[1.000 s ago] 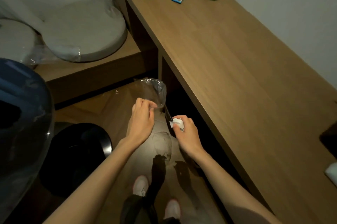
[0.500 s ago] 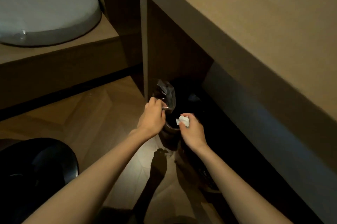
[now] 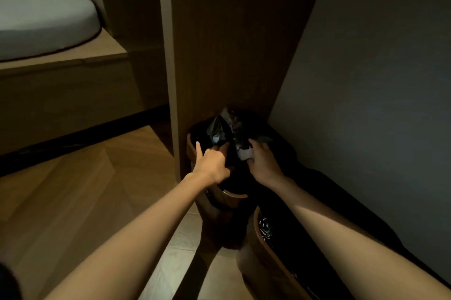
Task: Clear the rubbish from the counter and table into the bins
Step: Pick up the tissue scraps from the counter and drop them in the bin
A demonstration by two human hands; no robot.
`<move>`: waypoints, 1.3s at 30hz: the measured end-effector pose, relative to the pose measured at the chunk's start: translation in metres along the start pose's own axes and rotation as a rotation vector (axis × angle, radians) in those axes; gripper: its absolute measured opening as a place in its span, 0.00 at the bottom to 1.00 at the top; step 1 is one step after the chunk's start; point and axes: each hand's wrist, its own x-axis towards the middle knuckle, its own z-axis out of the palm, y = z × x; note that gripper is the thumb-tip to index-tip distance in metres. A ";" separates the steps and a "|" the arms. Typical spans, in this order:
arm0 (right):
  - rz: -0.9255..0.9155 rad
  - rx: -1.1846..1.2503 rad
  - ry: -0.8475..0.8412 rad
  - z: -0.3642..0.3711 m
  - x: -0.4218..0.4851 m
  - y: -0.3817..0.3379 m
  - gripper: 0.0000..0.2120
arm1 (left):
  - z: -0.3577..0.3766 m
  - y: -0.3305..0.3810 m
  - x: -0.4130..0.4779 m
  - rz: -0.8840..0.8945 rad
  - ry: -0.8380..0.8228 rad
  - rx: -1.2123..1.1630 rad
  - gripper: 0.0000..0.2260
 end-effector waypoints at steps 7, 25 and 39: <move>-0.121 -0.040 0.060 -0.012 -0.008 0.010 0.21 | -0.011 -0.018 -0.019 0.011 0.410 -0.294 0.22; 0.004 -0.181 0.094 0.016 -0.003 0.030 0.19 | -0.009 0.004 0.020 -0.025 -0.450 0.557 0.22; -0.122 -0.034 0.127 -0.007 -0.012 0.013 0.18 | -0.037 -0.007 -0.012 0.187 0.233 0.156 0.23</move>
